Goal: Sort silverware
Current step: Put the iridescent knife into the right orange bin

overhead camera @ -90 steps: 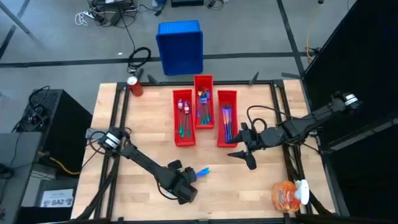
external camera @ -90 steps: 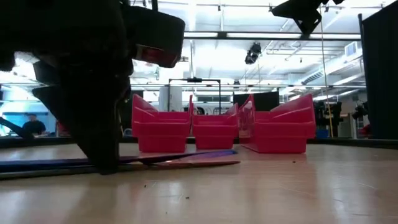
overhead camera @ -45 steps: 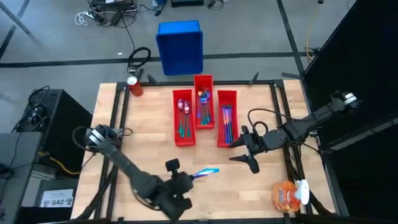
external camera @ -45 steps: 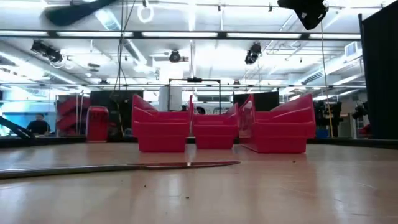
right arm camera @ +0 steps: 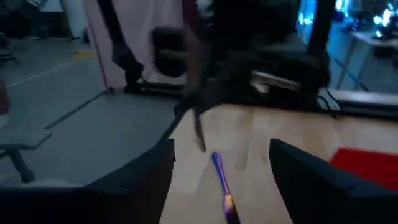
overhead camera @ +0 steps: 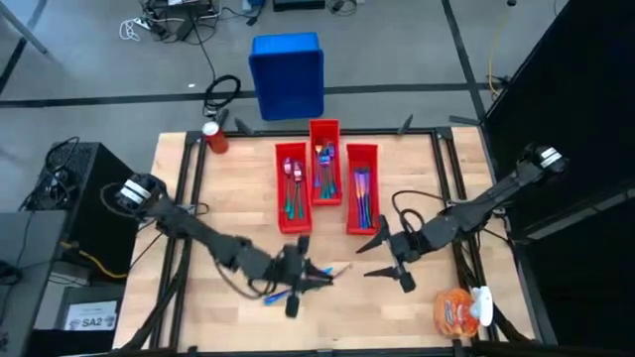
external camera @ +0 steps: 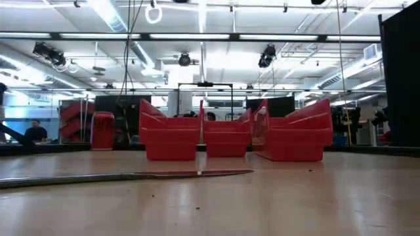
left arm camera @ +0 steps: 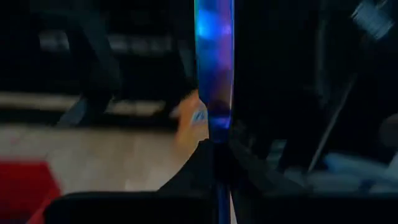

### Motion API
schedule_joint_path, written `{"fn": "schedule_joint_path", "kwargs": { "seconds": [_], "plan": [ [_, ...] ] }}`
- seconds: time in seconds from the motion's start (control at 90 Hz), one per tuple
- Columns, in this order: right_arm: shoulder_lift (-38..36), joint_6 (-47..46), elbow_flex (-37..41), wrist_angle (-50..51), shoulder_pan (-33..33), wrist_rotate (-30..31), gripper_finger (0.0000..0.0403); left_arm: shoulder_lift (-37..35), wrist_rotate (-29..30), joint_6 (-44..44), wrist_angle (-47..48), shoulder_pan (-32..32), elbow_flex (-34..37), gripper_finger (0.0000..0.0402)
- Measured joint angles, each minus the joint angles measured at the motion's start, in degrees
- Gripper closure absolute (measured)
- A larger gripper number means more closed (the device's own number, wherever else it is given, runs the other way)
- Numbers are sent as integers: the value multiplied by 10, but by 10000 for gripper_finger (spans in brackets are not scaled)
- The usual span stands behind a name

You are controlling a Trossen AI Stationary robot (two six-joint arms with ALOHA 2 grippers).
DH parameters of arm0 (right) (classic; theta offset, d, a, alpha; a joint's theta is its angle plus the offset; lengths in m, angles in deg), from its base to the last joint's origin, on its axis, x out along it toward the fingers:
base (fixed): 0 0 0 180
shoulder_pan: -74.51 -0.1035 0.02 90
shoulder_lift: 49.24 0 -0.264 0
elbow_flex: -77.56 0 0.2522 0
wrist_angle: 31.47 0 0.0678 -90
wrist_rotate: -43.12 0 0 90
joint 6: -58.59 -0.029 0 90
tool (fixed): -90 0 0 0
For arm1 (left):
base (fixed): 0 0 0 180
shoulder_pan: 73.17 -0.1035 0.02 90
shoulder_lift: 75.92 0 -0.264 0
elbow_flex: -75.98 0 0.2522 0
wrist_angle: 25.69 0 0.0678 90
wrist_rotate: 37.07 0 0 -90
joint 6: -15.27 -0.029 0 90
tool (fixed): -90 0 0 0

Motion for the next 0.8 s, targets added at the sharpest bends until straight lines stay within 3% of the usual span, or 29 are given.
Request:
{"fn": "schedule_joint_path", "kwargs": {
  "seconds": [0.1,0.222,0.456,0.633,0.8],
  "plan": [
    [28,17,0,-47,7,-10,148,0,-74,3,-41,-44,12,392],
    [55,25,0,-98,26,-11,142,0,-117,6,-41,-75,6,392],
    [72,22,0,-173,68,-51,146,0,-133,9,-21,-85,5,392],
    [76,12,0,-228,76,-54,184,15,-133,13,-23,-87,5,393],
    [79,14,0,-231,78,-55,257,20,-133,18,-25,-89,5,393]
  ]
}}
